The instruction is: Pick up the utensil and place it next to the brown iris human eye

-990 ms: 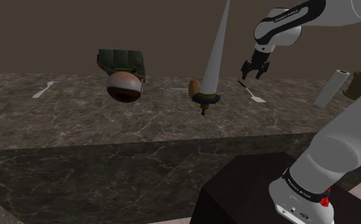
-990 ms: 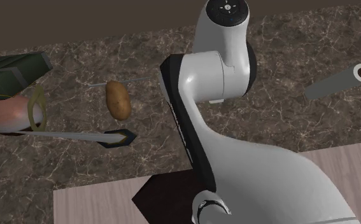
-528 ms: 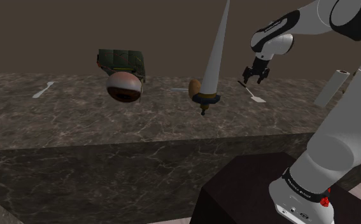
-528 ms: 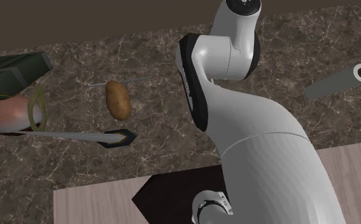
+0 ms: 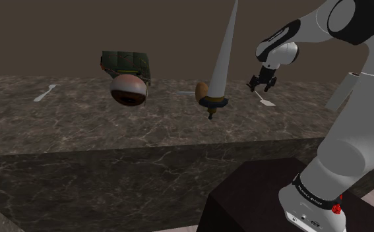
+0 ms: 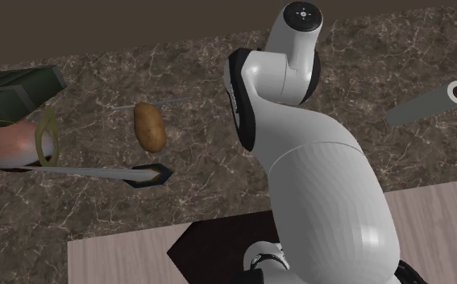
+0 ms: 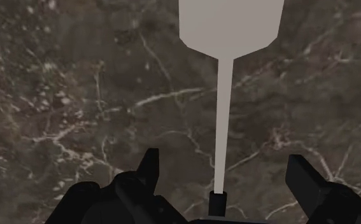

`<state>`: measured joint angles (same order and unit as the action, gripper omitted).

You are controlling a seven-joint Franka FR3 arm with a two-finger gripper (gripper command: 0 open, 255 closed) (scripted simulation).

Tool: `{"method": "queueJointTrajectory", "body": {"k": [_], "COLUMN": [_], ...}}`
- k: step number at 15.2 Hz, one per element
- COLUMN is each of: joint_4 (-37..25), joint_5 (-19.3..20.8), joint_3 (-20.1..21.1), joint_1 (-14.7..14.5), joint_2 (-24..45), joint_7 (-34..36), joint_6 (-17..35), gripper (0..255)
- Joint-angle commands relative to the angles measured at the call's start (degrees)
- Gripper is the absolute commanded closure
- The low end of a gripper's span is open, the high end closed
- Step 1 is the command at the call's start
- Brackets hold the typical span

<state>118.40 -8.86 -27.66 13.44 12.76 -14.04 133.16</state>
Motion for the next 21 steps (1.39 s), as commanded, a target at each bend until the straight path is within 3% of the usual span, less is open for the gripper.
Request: {"method": "queueJointTrajectory", "body": {"k": [1, 7, 8, 17, 21], "joint_4": [0.31, 0.30, 0.30, 0.30, -0.77], "joint_5": [-0.25, -0.25, -0.25, -0.25, 1.13], "joint_3": [0.10, 0.10, 0.10, 0.10, -0.33], "joint_1": [0.02, 0.02, 0.02, 0.02, -0.34], "joint_2": [0.31, 0.31, 0.31, 0.31, -1.54], "joint_7": [-0.12, -0.12, -0.12, -0.12, 0.83], "joint_6": [0.60, 0.59, 0.59, 0.59, -2.07], "gripper": [0, 0, 255, 255, 255]}}
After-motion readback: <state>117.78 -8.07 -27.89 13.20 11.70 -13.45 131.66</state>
